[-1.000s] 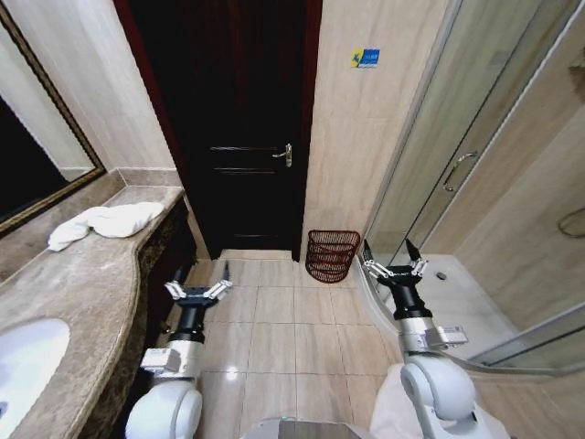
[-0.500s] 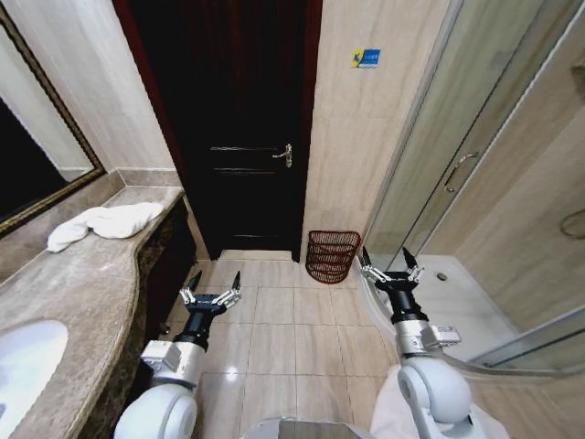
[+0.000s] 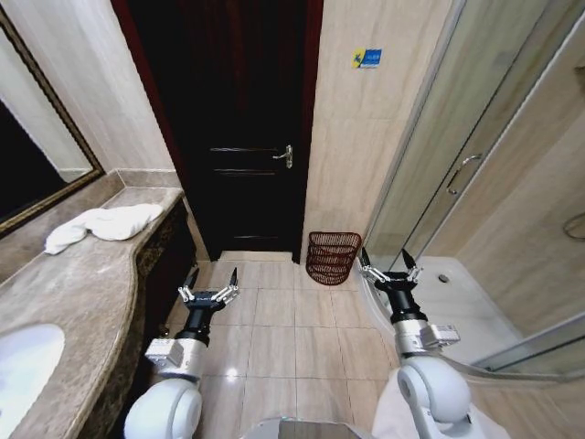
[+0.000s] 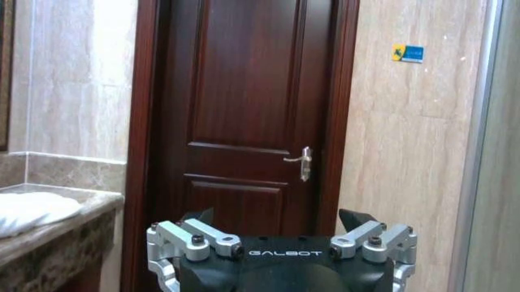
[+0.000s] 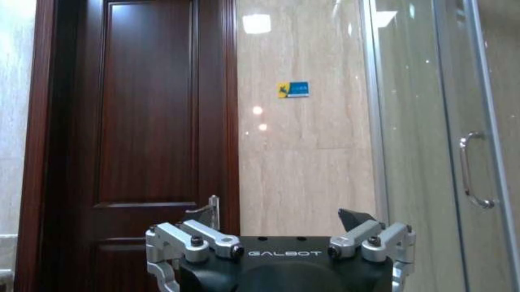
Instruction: Discard the used towel into the hamper.
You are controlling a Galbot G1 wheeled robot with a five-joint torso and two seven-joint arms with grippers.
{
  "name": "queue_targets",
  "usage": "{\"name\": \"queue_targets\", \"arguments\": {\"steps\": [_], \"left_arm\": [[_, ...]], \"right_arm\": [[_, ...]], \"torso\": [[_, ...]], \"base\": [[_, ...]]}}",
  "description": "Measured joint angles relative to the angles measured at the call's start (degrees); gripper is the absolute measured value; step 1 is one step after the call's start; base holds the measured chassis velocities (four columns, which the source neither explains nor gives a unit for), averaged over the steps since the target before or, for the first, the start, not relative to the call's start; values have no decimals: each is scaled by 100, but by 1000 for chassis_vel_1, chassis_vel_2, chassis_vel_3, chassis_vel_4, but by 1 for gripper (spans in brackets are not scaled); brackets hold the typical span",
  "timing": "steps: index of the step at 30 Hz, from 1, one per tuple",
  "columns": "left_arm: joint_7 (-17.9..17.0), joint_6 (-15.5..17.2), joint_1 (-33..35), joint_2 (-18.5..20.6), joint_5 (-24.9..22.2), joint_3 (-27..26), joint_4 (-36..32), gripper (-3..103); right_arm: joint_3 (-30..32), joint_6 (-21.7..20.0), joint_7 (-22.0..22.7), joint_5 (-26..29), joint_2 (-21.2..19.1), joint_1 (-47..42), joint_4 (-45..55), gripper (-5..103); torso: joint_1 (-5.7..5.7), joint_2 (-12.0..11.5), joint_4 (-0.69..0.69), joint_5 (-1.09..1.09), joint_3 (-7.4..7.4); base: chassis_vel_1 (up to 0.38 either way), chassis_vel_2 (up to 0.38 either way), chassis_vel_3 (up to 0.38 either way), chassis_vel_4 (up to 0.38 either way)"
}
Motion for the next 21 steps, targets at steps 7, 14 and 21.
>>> {"name": "queue_targets", "arguments": {"steps": [7, 14, 21], "left_arm": [[55, -165, 32, -42, 15, 39, 61, 100], [99, -242, 16, -43, 16, 40, 93, 100], [102, -288, 14, -44, 16, 51, 130, 100]], "right_arm": [[3, -2, -37, 4, -1, -8, 41, 100], [2, 19, -64, 41, 12, -4, 44, 100], [-1, 22, -66, 56, 11, -8, 49, 100]], "torso": [[0, 0, -1, 0, 0], [0, 0, 0, 0, 0], [0, 0, 0, 0, 0]], "base": [[-69, 52, 66, -70], [-70, 74, 76, -70], [-81, 108, 101, -105]]}}
